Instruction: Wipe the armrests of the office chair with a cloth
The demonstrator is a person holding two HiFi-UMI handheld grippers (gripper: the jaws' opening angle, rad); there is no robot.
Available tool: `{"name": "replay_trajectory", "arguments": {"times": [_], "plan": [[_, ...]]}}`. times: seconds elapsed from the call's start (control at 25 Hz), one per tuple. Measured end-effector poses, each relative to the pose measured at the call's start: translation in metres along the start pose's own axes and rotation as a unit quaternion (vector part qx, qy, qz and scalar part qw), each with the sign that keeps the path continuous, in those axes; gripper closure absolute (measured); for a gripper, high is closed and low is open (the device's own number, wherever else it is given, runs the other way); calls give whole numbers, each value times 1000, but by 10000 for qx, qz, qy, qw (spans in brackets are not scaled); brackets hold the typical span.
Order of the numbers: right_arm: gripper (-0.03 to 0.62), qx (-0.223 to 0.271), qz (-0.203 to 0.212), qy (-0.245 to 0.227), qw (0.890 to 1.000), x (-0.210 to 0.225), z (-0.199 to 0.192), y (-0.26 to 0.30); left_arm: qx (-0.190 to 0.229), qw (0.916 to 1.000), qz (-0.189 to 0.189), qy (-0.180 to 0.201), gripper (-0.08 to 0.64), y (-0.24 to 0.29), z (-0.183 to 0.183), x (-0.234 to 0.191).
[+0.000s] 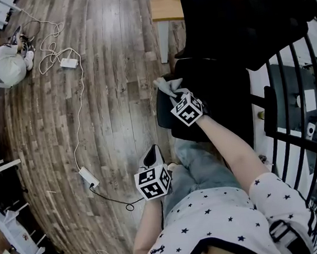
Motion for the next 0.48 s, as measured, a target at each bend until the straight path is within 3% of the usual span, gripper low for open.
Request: {"name": "replay_trajectory", "arguments": {"times": [0.48], "plan": [[565,8,11,-4,10000,-35,-7,-12,5,10000,-51,46,557,-21,-22,-10]]}}
Point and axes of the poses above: the fingertips, and each gripper's own axes: y forward along the fingers, x to its right, z out of its top, the point moved 4 cm from there along -y, backward along the fingers, and after that the axes turned 11 degrees about -y, right-handed, at the moved point
